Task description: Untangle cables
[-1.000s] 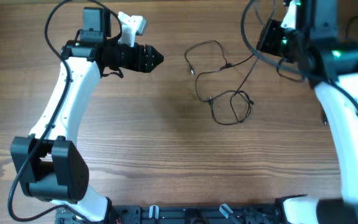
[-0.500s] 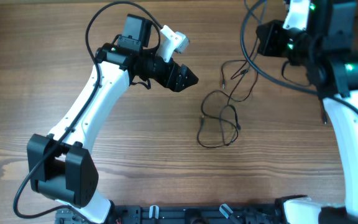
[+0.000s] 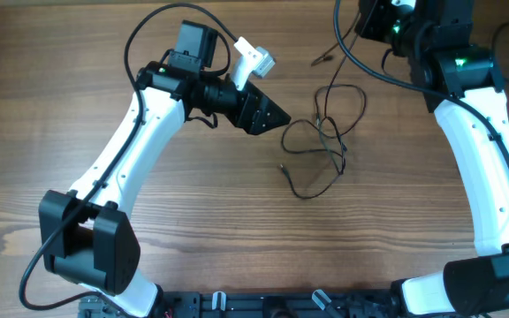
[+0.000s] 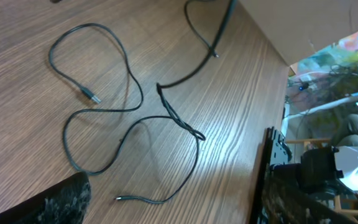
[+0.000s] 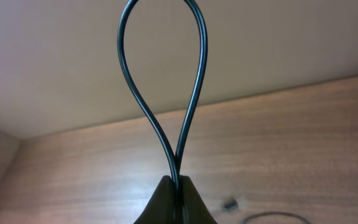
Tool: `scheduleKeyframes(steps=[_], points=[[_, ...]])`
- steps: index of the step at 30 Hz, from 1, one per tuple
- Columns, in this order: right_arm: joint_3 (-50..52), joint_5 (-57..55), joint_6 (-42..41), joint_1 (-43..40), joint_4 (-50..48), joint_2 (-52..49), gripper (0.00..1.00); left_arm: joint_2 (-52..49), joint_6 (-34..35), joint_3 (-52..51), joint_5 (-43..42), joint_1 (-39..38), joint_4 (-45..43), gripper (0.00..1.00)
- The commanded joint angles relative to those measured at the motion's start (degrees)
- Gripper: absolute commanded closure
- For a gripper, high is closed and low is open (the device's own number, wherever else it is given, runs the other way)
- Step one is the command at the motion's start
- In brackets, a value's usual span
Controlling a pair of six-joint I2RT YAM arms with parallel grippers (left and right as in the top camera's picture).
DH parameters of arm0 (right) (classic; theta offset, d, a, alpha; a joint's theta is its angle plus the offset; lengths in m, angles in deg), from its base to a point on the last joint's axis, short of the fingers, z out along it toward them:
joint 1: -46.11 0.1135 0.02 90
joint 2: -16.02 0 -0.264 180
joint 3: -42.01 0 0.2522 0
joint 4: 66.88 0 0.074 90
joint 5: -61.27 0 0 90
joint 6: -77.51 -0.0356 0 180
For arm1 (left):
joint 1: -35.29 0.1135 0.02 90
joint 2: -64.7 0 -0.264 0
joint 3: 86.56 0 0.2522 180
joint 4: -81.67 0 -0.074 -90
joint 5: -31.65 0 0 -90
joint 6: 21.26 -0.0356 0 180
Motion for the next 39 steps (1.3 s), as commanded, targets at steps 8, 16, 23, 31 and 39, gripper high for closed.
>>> scheduleKeyframes(steps=[8, 16, 23, 31, 39], points=[[-0.4, -0.5, -8.4, 0.0, -2.4, -0.7, 0.96, -7.6, 5.9, -2.1, 1.1, -3.9, -11.3, 0.13], [-0.4, -0.1, -8.5, -0.2, -3.0, -0.7, 0.96, -8.5, 9.9, -2.2, 0.9, -7.7, -16.8, 0.10], [-0.4, 0.6, -10.0, -0.2, -3.5, -0.7, 0.96, -10.4, 10.6, -2.2, 5.9, -11.6, -17.3, 0.14], [-0.4, 0.8, -10.0, -0.2, -3.5, -0.7, 0.96, -12.2, 11.5, -2.2, 6.4, -12.4, -18.5, 0.19], [-0.4, 0.9, -11.3, -0.2, -3.8, -0.7, 0.96, -12.7, 16.5, -2.2, 11.6, -12.5, -20.5, 0.28]])
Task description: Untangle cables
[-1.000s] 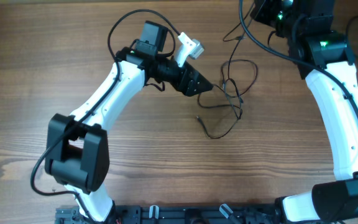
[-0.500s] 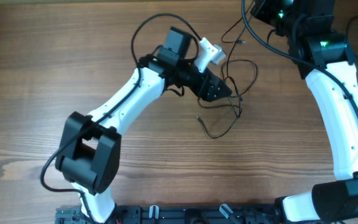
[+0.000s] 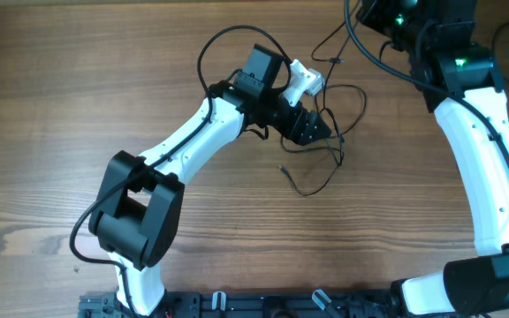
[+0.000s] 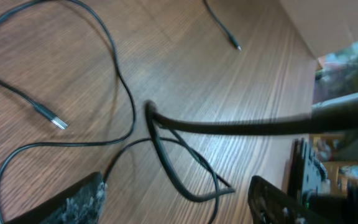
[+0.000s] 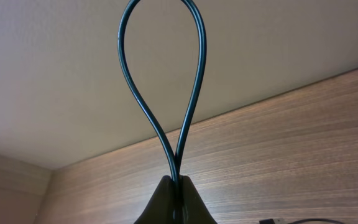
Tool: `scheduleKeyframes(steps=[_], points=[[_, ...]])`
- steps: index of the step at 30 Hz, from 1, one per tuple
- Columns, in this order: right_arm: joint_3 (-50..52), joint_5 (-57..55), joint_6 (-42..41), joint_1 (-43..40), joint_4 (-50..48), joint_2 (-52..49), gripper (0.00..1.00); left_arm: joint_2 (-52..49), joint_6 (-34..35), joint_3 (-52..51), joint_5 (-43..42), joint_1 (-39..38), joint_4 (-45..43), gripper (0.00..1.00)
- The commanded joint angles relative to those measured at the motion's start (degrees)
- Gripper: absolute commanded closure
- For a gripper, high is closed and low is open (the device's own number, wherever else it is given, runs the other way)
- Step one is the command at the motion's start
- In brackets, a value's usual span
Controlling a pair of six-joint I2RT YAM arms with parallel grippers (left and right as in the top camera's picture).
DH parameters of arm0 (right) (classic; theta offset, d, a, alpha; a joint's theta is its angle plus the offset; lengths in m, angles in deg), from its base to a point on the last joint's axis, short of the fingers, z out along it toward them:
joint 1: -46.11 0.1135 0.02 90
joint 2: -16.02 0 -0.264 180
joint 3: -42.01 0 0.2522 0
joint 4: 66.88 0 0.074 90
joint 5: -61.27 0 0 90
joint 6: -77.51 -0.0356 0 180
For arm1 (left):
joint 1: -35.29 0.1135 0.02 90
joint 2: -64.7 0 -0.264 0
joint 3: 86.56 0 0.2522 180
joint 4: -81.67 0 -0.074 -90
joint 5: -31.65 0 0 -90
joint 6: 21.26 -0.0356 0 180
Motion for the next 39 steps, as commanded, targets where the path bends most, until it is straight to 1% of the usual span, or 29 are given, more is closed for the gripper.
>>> scheduleKeyframes(steps=[1, 2, 6, 9, 10, 11, 13, 14, 15, 18, 21, 23, 25, 29, 34, 39], points=[[-0.4, 1.4, -1.1, -0.2, -0.6, -0.7, 0.96, -1.4, 4.5, -0.4, 4.2, -0.3, -1.7, 0.30], [-0.4, 1.4, -1.2, -0.2, -0.6, -0.7, 0.96, -1.5, 4.6, -0.5, 4.2, -0.3, -2.3, 0.33], [-0.4, 1.6, -1.3, -0.2, -0.6, -0.7, 0.96, -1.6, 6.4, -1.3, 4.7, -0.3, -4.2, 0.34], [-0.4, 1.6, -1.3, -0.2, -0.6, -0.7, 0.96, -1.6, 9.3, -1.9, 6.9, -0.8, -5.4, 0.41], [-0.4, 1.6, -1.3, -0.2, -0.6, -0.7, 0.96, -1.6, 10.3, -1.9, 7.8, -1.0, -5.5, 0.47], [-0.4, 1.6, -1.3, -0.2, -0.6, -0.7, 0.96, -1.6, 10.7, -1.9, 8.3, -1.1, -5.6, 0.55], [-0.4, 1.6, -1.3, -0.2, -0.6, -0.7, 0.96, -1.6, 11.3, -1.9, 9.2, -1.3, -5.7, 0.80], [-0.4, 1.6, -1.3, -0.2, -0.6, -0.7, 0.96, -1.6, 11.7, -1.9, 9.6, -1.3, -5.6, 0.89], [-0.4, 1.6, -1.3, -0.2, -0.6, -0.7, 0.96, -1.6, 11.7, -1.9, 10.1, -1.3, -5.6, 0.96], [-0.4, 1.4, -1.4, -0.4, -0.5, -0.7, 0.96, -1.6, 11.7, -1.9, 13.0, -1.1, -5.5, 0.96], [-0.4, -2.3, -3.2, -1.6, 1.6, -0.7, 0.96, -1.6, 11.7, -1.9, 17.8, -0.1, -3.8, 0.96], [-0.4, -2.7, -2.7, -2.8, 2.8, -0.7, 0.95, -1.6, 11.6, -1.9, 20.3, 1.4, -1.7, 0.95], [-0.4, -4.7, -2.6, -4.3, 4.9, -0.7, 0.96, -1.6, 10.9, -1.9, 21.2, 3.7, 0.0, 0.94], [-0.4, -8.0, 0.0, -7.5, 8.2, -0.7, 0.96, -1.6, 9.2, -1.9, 22.4, 10.6, 2.6, 0.94], [-0.4, -11.8, 3.2, -10.5, 12.3, -0.7, 0.96, -1.6, 8.3, -1.9, 22.6, 19.5, 3.5, 0.91], [-0.4, -14.1, 4.9, -12.6, 14.6, -0.7, 0.95, -1.3, 6.9, -1.9, 22.6, 27.5, 4.7, 0.91]])
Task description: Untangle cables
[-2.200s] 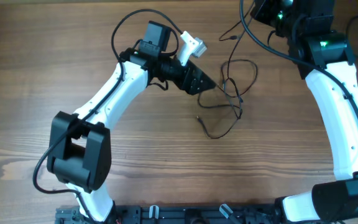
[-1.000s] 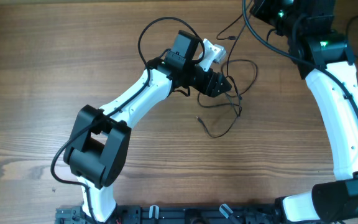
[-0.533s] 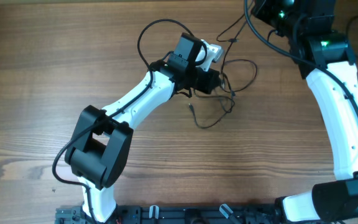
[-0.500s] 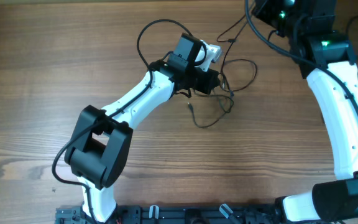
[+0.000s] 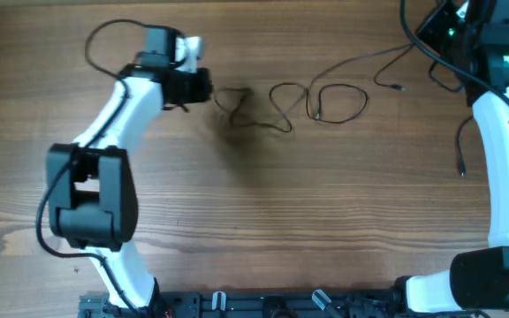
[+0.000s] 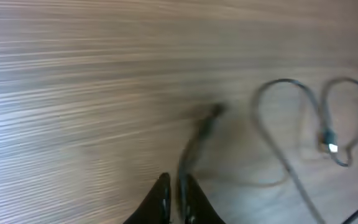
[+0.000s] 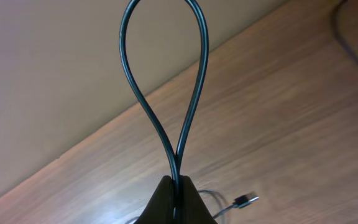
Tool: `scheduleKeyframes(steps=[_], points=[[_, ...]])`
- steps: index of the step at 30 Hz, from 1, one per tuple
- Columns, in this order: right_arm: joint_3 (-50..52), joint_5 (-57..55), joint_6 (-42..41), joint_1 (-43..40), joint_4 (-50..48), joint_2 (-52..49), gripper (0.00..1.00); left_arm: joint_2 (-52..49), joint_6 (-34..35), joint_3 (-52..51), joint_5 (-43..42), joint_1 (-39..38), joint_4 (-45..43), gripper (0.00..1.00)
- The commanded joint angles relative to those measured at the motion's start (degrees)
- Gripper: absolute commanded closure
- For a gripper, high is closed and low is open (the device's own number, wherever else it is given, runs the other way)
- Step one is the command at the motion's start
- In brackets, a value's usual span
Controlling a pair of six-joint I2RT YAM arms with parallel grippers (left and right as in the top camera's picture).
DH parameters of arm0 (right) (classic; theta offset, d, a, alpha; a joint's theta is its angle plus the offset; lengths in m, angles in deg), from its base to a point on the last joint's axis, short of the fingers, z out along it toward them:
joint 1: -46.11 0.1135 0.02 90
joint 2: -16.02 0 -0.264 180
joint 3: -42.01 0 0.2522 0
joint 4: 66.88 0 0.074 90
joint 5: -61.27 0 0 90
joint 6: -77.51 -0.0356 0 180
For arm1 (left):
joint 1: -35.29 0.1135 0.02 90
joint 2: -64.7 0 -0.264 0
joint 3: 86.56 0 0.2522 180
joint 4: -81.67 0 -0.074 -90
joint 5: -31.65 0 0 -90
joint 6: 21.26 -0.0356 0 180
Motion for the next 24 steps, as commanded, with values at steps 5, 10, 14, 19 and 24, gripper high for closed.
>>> scheduleKeyframes(steps=[5, 10, 14, 19, 24], points=[[-0.4, -7.1, 4.5, -1.5, 1.0, -0.7, 0.96, 0.0, -5.3, -0.7, 1.1, 10.7, 4.3, 0.90], [-0.4, -3.0, 5.2, -1.5, 1.9, -0.7, 0.95, 0.1, -5.3, -0.7, 0.8, 12.8, 5.0, 0.84], [-0.4, 4.9, 5.3, -1.2, 1.7, -0.7, 0.95, 0.1, -5.2, -0.7, -3.3, 10.8, 5.4, 0.71], [-0.4, 6.5, 5.8, 0.5, 7.4, -0.7, 0.96, 0.1, -5.3, -0.7, -4.1, 6.6, 5.5, 0.71], [-0.2, 6.3, 6.6, 3.1, 13.5, -0.7, 0.96, 0.1, -5.3, -0.7, -4.1, 3.4, 4.7, 0.71]])
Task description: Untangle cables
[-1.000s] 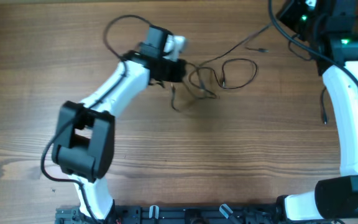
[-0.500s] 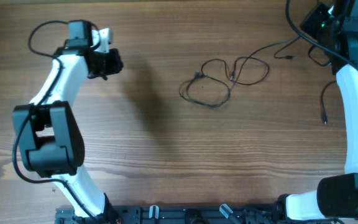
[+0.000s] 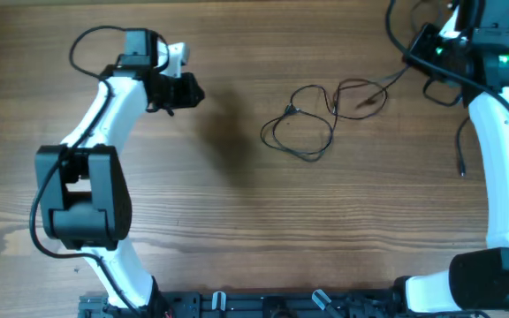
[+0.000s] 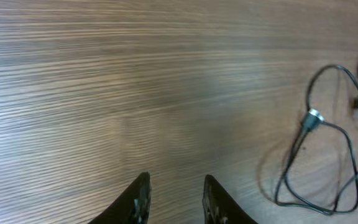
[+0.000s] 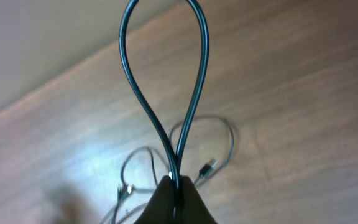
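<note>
A thin dark cable [image 3: 300, 124] lies in loose loops on the wooden table, right of centre, and one strand runs toward the right gripper. It also shows in the left wrist view as loops with a small plug [image 4: 312, 118]. My left gripper [image 3: 186, 91] hangs open over bare wood to the left of the cable, with nothing between its fingers [image 4: 143, 194]. At the top right, my right gripper [image 3: 418, 49] is shut on a doubled loop of thick black cable [image 5: 166, 81]. The thin cable's loops [image 5: 194, 146] lie below it.
The thick black cable trails around the right arm, and one end hangs by the arm [image 3: 459, 163]. The left arm's own lead arcs above its wrist [image 3: 91, 44]. The table's far edge meets a pale wall [image 5: 36, 56].
My left gripper was shut on one end of the thin cable and is now open and empty. The thin cable, then stretched leftward, now lies bunched right of centre.
My left gripper first hovered open left of the tangle at centre, then was down among the thin loops. After that it was at the far left, shut on the cable end. Now it is open and empty. My right gripper stayed shut on the thick loop at every moment.
</note>
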Tool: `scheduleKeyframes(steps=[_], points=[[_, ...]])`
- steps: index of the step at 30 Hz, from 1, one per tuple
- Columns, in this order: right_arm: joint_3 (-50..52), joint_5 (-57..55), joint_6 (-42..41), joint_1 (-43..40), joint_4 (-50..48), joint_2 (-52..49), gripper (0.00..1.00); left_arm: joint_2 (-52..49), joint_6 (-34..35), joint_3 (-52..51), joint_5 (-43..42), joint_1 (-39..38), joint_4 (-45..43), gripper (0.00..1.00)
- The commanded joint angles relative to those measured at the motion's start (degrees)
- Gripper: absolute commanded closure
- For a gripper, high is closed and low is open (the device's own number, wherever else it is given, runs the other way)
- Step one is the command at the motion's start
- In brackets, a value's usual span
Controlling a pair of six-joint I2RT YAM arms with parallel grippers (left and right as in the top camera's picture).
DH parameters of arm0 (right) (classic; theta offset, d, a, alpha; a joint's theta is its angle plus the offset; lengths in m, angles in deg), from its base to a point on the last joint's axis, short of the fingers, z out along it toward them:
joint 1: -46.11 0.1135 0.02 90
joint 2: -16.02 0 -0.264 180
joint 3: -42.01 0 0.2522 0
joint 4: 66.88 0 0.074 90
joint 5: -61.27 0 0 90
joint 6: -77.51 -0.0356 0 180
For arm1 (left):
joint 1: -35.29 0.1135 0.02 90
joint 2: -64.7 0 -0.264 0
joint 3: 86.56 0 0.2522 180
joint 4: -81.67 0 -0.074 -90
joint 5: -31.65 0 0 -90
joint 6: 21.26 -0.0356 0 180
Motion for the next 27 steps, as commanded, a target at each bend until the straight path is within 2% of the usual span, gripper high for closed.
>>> scheduleKeyframes(steps=[1, 6, 11, 15, 20, 27], points=[[-0.1, 1.2, 1.1, 1.7, 2.1, -0.7, 0.95, 0.1, -0.7, -0.5, -1.1, -1.6, -0.4, 0.71], [4.8, 0.3, 1.2, 3.5, 2.2, -1.3, 0.95, 0.1, -0.7, -0.5, -1.1, -1.8, -0.3, 0.71], [15.8, 4.6, 3.1, 5.2, -7.0, -1.6, 0.96, 1.0, -0.7, -0.5, -2.2, -1.8, 0.1, 0.71], [20.7, 4.4, 5.2, 7.6, -13.0, -2.4, 0.95, 3.3, -0.7, -0.5, -2.2, -1.9, 0.3, 0.69], [22.6, 4.8, 10.2, 10.5, -15.4, -5.2, 0.96, 7.3, -0.7, -0.5, -2.1, -1.9, 1.7, 0.65], [22.6, 4.8, 9.9, 13.3, -16.0, -11.0, 0.95, 10.7, -0.7, -0.5, -2.1, -1.9, 2.7, 0.65]])
